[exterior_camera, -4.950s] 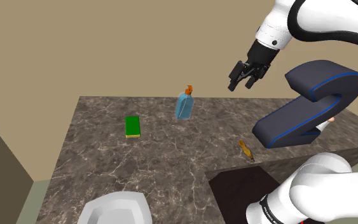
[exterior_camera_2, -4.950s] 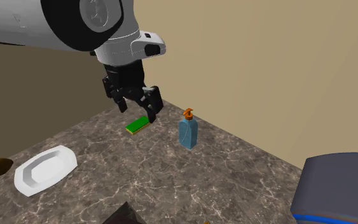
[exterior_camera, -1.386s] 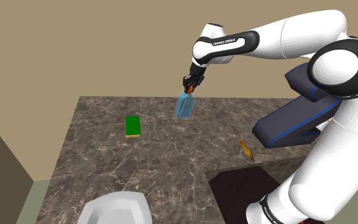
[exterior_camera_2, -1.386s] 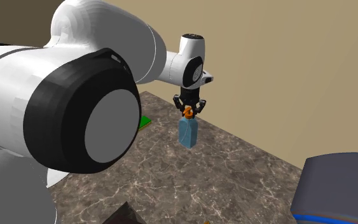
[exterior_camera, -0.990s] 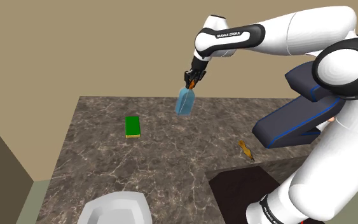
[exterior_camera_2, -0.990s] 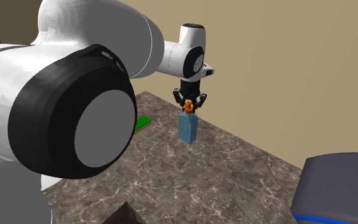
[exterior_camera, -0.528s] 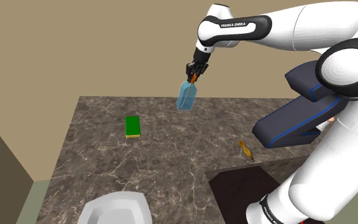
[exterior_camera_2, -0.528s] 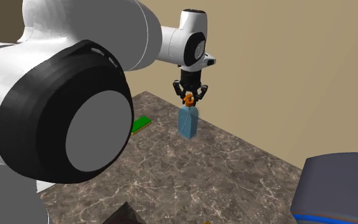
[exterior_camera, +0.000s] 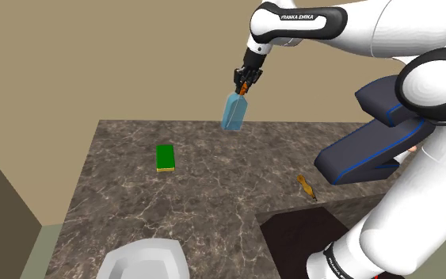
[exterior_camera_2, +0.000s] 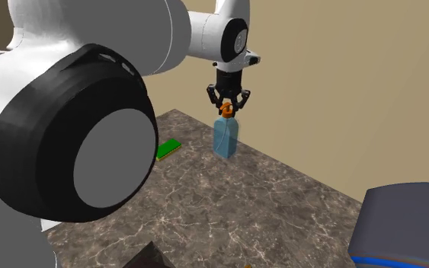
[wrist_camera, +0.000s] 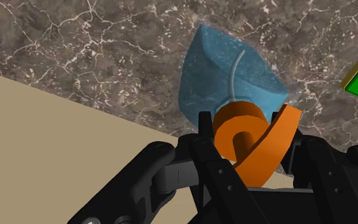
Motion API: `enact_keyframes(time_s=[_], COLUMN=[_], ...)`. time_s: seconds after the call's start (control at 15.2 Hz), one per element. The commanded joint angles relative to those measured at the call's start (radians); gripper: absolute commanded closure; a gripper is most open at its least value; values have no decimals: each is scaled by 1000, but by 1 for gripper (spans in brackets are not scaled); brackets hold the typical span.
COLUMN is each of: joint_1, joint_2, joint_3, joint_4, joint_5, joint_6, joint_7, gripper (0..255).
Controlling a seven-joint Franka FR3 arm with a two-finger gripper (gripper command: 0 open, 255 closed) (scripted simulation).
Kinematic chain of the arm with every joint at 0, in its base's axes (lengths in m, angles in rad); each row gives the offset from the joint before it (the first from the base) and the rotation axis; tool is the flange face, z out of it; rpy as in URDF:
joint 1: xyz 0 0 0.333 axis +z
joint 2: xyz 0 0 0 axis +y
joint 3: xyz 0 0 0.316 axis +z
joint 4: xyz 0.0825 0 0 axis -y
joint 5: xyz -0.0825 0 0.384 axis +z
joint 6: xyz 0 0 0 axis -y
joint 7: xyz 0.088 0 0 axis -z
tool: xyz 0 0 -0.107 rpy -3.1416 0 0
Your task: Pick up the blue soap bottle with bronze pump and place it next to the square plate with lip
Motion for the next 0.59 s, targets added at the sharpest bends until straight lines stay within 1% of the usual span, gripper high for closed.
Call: enact_keyframes(time_s=[0.0, 0.53], joint_1=[-1, -2], joint_2=[-2, 8], joint_3=[-1, -1], joint_4=[27, 147], joint_5=[0, -1], joint_6=[-29, -139], joint_7=[0, 5], gripper=[255, 255])
